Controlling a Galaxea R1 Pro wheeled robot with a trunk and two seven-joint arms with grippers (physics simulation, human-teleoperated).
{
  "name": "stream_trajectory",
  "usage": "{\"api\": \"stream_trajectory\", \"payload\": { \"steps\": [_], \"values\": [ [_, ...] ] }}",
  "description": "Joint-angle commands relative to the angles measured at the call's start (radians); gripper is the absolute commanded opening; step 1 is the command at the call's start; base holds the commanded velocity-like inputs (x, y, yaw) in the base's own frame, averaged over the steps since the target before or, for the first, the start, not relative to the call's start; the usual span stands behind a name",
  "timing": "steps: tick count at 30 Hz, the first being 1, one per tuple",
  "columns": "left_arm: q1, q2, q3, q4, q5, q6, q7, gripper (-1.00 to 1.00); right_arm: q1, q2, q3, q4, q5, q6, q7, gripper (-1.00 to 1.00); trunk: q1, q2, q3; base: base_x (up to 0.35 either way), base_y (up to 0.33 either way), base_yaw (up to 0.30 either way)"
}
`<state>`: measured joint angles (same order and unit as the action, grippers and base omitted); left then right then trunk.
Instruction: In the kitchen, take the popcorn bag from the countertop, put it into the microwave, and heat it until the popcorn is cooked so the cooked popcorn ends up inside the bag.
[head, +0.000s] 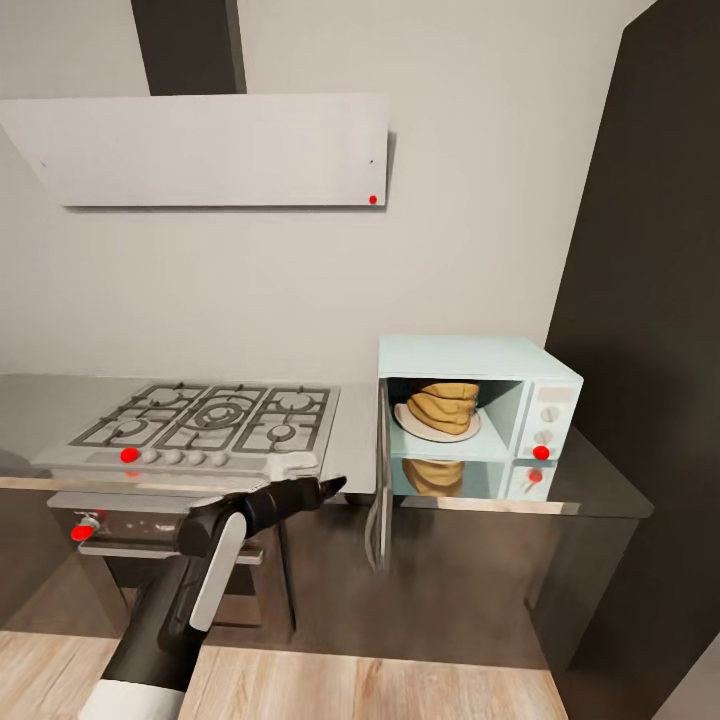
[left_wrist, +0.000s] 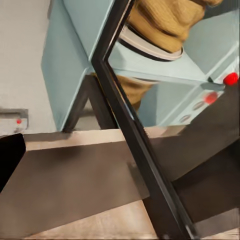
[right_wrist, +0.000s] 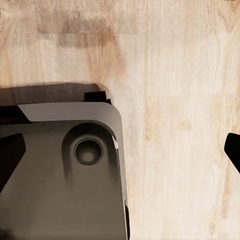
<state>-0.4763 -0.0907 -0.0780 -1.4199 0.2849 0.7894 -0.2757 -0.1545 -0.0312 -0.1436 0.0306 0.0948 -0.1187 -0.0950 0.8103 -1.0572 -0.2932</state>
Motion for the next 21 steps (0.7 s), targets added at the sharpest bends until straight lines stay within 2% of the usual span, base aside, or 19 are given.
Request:
{"api": "stream_trajectory", "payload": {
  "steps": [1, 3, 5, 7, 21],
  "values": [
    [-0.001, 0.000, -0.017, -0.001, -0.007, 0.007, -0.003, 1.00, -0.001, 0.000, -0.008, 0.004, 0.010, -0.006, -0.003, 1.00, 0.000, -0.001, -0.001, 0.000, 0.000, 0.000],
    [-0.001, -0.001, -0.054, -0.001, -0.042, 0.013, -0.003, 1.00, -0.001, 0.001, -0.008, 0.004, 0.009, -0.006, -0.003, 1.00, 0.000, -0.001, -0.001, 0.000, 0.000, -0.050],
    [-0.001, -0.004, -0.072, -0.001, -0.082, 0.016, -0.003, 1.00, -0.001, 0.002, -0.008, 0.005, 0.008, -0.005, -0.003, 1.00, 0.000, -0.001, 0.001, 0.000, 0.000, -0.132],
    [-0.001, -0.005, -0.077, -0.001, -0.100, 0.017, -0.003, 1.00, -0.001, 0.002, -0.008, 0.005, 0.007, -0.004, -0.003, 1.00, 0.000, -0.001, 0.003, 0.000, 0.000, -0.171],
    [-0.001, -0.018, -0.083, -0.005, -0.109, 0.016, -0.003, 1.00, -0.001, 0.002, -0.008, 0.004, 0.008, -0.004, -0.004, 1.00, 0.000, -0.001, 0.016, 0.000, 0.000, -0.191]
  ]
}}
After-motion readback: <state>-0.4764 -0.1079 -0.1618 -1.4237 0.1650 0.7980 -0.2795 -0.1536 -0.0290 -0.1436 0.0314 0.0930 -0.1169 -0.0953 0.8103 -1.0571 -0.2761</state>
